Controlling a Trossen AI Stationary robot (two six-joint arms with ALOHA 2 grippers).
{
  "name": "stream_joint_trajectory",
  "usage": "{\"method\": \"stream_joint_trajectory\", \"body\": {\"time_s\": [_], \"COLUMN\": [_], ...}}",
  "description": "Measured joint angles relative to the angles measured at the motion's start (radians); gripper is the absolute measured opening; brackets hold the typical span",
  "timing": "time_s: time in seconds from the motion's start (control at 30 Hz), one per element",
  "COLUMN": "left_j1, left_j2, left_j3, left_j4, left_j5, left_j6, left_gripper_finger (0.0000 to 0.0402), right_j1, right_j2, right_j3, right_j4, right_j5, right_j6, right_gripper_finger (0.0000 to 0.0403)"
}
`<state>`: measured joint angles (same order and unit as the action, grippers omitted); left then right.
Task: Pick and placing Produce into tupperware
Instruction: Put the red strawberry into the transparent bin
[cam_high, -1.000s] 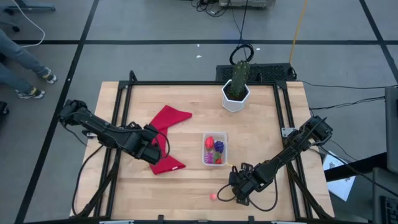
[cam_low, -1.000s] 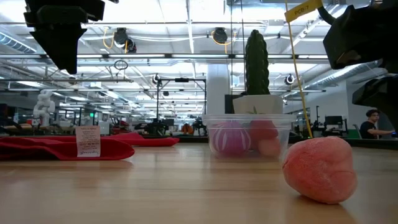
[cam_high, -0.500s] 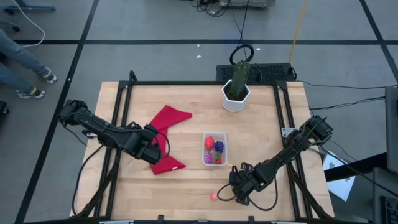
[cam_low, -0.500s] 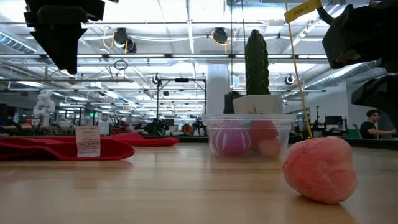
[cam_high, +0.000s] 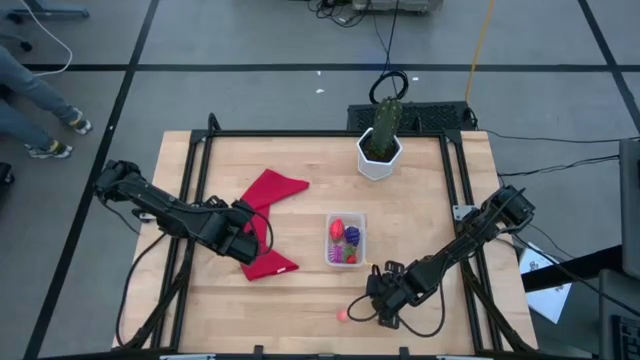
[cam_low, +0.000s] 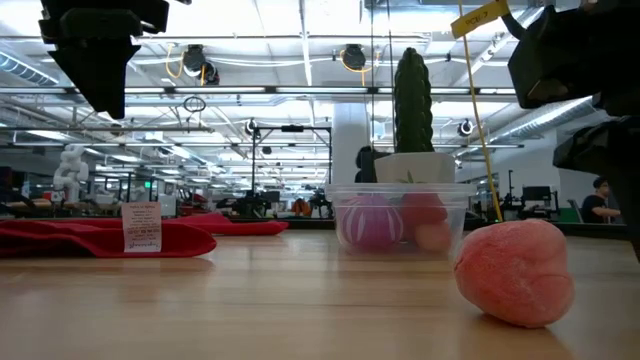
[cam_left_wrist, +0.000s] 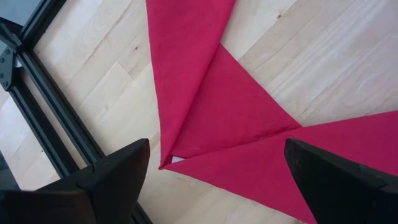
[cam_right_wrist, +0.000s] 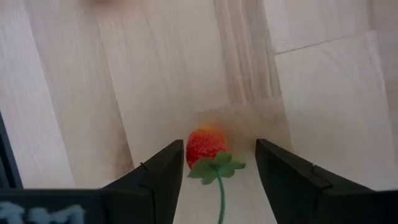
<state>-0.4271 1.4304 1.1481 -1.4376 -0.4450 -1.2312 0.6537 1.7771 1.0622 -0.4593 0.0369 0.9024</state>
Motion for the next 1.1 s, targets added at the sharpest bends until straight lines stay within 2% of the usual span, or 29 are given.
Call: {"method": "stream_joint_trajectory", "body": {"time_s": [0.43,0.8,1.1], "left_j1": [0.0,0.0,0.0], "left_j2": [0.0,0.0,0.0], "left_j3": [0.0,0.0,0.0], "left_j4": [0.0,0.001,0.003], "left_j5": [0.0,0.0,0.0], "left_j6": [0.0,0.0,0.0], "left_gripper_finger": [0.0379,0.0379,0.0379], "right_j1": [-0.002,-0.002,-0.002], "right_j2": [-0.002,-0.002,-0.002], "right_j3": [0.001,0.002,0.002], "right_j4": [0.001,0.008,0.01], "right_j5": [0.013,0.014,0.014], "right_j6": [-0.006,-0.006,-0.006], "right_gripper_finger": [0.019,0.0151,0.0147]}}
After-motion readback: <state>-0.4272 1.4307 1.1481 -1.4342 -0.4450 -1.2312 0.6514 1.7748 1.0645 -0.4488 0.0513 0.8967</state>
